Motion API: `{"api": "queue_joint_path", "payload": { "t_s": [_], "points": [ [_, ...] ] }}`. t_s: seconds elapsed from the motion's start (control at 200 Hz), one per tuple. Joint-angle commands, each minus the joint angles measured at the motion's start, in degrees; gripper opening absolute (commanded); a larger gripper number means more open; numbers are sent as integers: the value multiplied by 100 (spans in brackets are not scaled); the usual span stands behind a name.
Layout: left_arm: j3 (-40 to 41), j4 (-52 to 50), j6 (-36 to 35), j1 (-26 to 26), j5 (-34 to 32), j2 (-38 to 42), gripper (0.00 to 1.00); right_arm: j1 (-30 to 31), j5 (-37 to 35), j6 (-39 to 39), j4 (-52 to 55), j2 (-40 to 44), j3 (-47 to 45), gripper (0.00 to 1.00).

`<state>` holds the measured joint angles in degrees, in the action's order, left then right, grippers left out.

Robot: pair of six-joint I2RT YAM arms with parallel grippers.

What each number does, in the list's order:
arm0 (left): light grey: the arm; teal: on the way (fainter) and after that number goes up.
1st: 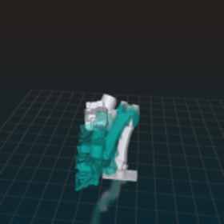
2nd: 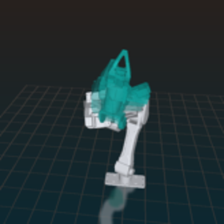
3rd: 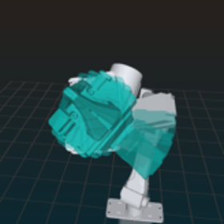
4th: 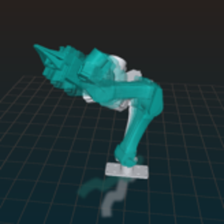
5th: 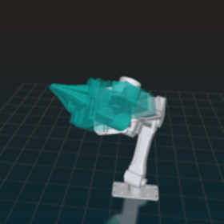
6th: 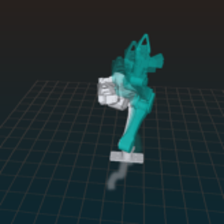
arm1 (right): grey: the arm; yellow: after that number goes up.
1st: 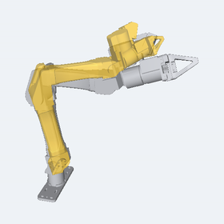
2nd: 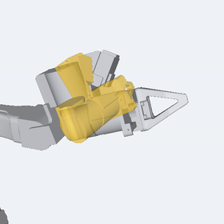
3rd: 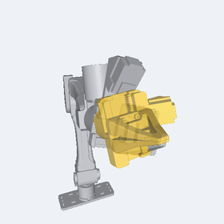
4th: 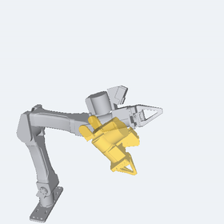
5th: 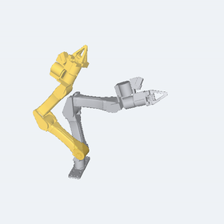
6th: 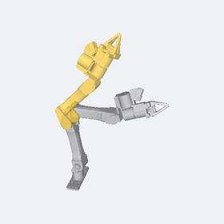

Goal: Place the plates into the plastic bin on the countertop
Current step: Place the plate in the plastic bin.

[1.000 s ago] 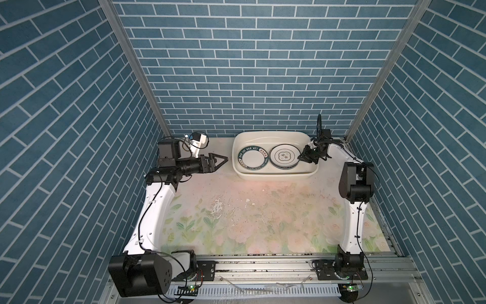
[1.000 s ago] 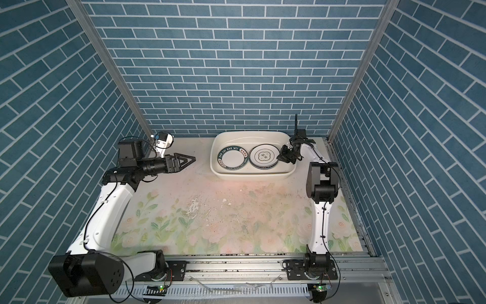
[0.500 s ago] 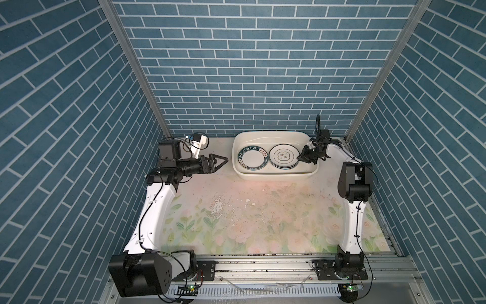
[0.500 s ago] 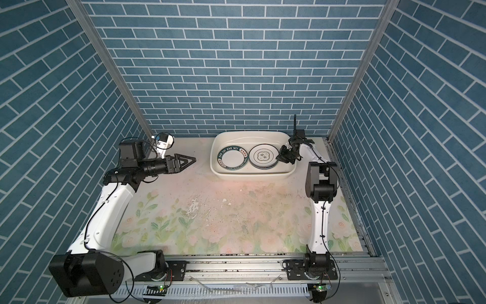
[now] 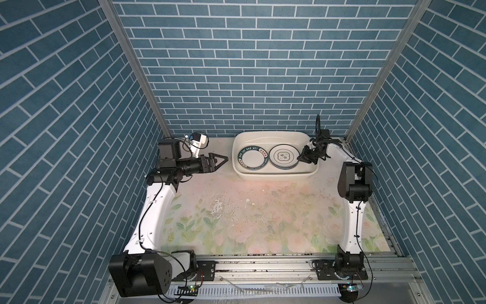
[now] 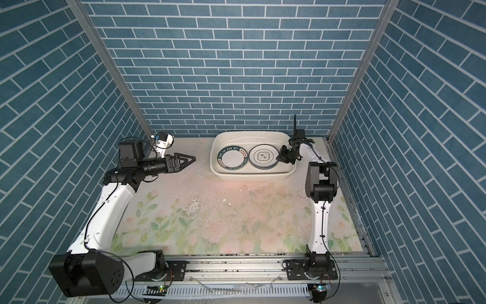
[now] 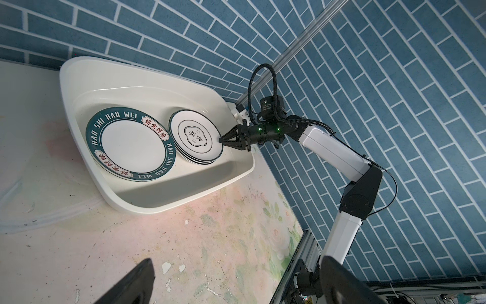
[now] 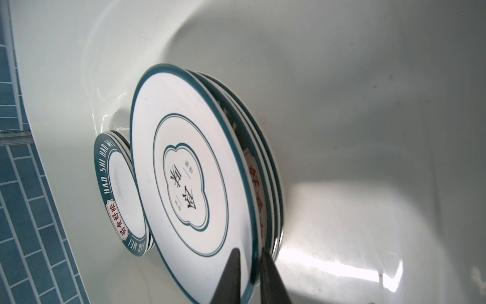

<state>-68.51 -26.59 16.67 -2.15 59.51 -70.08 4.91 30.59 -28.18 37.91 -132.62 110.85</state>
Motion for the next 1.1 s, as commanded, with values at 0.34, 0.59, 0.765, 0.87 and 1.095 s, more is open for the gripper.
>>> {"api": "queue_joint_path", "payload": {
  "t_s": [0.34,0.59,0.765,0.87,1.095],
  "points": [
    [110,172,83,31,105,115,100,8,-157,221,321,10,198,16],
    [146,203,100,31,141,156,100,5,-264,348,537,4,410,16],
    [130,132,27,28,-23,180,100,3,-253,401,552,90,629,17],
    [18,-251,-360,31,-618,156,100,2,-327,403,383,286,697,18],
    [-123,-826,-1214,31,-2677,43,100,5,-528,332,253,658,962,27]
  ]
}}
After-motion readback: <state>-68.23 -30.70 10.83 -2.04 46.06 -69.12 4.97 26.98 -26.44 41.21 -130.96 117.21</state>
